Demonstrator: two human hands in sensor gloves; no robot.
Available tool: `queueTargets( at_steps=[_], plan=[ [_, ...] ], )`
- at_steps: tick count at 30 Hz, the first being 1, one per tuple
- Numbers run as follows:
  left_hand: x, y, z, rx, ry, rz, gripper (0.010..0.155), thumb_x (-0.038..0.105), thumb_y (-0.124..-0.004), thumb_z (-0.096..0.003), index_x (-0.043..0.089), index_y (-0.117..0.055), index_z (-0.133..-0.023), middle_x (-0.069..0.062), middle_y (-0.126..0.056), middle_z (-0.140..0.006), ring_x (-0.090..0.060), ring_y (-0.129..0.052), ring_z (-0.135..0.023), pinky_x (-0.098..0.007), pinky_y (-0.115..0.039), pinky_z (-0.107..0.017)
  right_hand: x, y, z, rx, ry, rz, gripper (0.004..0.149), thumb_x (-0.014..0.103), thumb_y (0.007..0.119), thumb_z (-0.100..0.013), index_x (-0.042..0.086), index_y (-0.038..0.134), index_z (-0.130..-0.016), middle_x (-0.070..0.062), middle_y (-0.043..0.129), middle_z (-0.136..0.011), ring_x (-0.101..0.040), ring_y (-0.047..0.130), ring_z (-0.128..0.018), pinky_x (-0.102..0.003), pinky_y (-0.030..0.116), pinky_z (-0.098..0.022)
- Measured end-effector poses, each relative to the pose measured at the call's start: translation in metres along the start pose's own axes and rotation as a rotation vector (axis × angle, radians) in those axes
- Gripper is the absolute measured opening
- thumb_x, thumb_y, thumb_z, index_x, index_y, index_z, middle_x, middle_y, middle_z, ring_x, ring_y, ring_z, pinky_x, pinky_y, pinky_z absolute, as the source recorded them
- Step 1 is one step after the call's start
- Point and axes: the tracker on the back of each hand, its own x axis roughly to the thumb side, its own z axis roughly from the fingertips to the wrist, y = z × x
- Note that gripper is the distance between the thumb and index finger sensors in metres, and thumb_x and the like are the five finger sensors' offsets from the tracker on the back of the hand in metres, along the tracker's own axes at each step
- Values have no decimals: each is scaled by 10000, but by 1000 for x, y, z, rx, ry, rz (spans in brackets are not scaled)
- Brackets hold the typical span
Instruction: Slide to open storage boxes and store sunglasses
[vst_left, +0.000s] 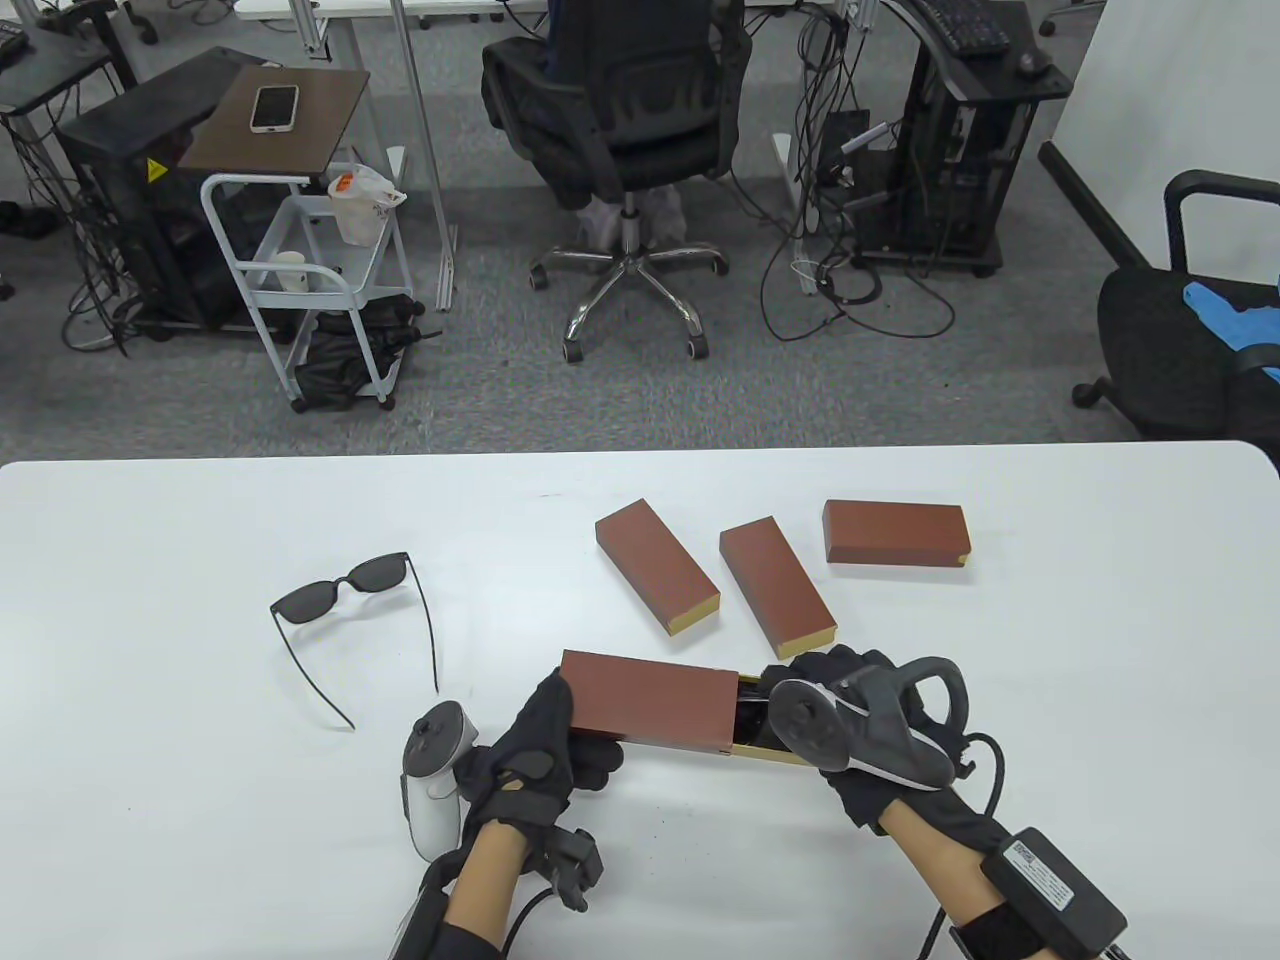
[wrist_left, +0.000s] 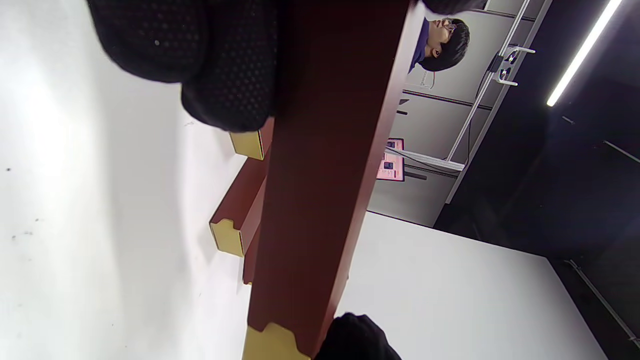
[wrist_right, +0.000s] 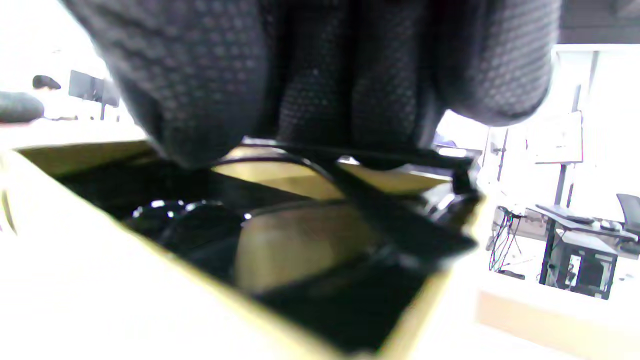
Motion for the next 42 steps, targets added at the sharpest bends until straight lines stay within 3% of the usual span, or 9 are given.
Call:
queueTargets(
  at_steps=[4, 7, 12, 15, 19, 28, 42],
  plan=[
    [-1, 3, 0, 12, 2, 15, 771, 614, -474, -500, 208, -327, -1139, -85, -770, -898, -239, -910, -669, -481, -764, -521, -21, -6, 2, -82, 112, -186, 474, 420, 877, -294, 308, 835, -752, -39, 906, -798, -296, 925, -673, -465, 806, -519],
    [-1, 6, 0, 19, 3, 15, 771, 616, -469, -500, 212, -319, -1140, -81, -764, -904, -237, -906, -677, -479, -762, -527, -41, 3, 5, -99, 243, -360, 544, 496, 834, -305, 298, 776, -808, -71, 836, -863, -330, 870, -730, -478, 786, -530],
    [-3, 9, 0, 27, 1, 45, 771, 614, -462, -499, 216, -306, -1141, -79, -754, -913, -235, -902, -686, -478, -761, -532, -76, 46, 23, -92, 507, -758, 662, 594, 770, -308, 278, 678, -882, -128, 736, -931, -387, 809, -777, -485, 794, -500],
    [-3, 8, -1, 25, -9, 47, 771, 619, -453, -497, 226, -293, -1141, -71, -747, -921, -227, -898, -697, -472, -759, -541, -84, 76, 33, -38, 616, -1106, 683, 611, 739, -337, 282, 610, -922, -153, 648, -983, -404, 825, -760, -480, 815, -459],
    [-5, 6, -2, 11, -8, 46, 770, 617, -452, -498, 229, -286, -1142, -72, -741, -926, -230, -892, -704, -474, -756, -545, -85, 98, 39, -91, 641, -1398, 635, 569, 740, -370, 270, 624, -918, -187, 642, -970, -395, 880, -686, -458, 836, -407],
    [-8, 4, -5, 6, 11, 13, 771, 614, -457, -498, 224, -293, -1143, -80, -743, -920, -237, -893, -695, -478, -755, -539, -85, 112, 48, -157, 698, -1309, 510, 474, 810, -360, 243, 771, -813, -172, 791, -852, -334, 957, -536, -408, 865, -342],
    [-9, 4, -4, 13, 11, 15, 767, 612, -462, -500, 224, -309, -1144, -91, -751, -916, -247, -897, -692, -484, -755, -537, -85, 99, 53, -242, 673, -1097, 477, 419, 896, -318, 277, 817, -766, -103, 921, -775, -315, 1056, -433, -402, 917, -266]
  ],
)
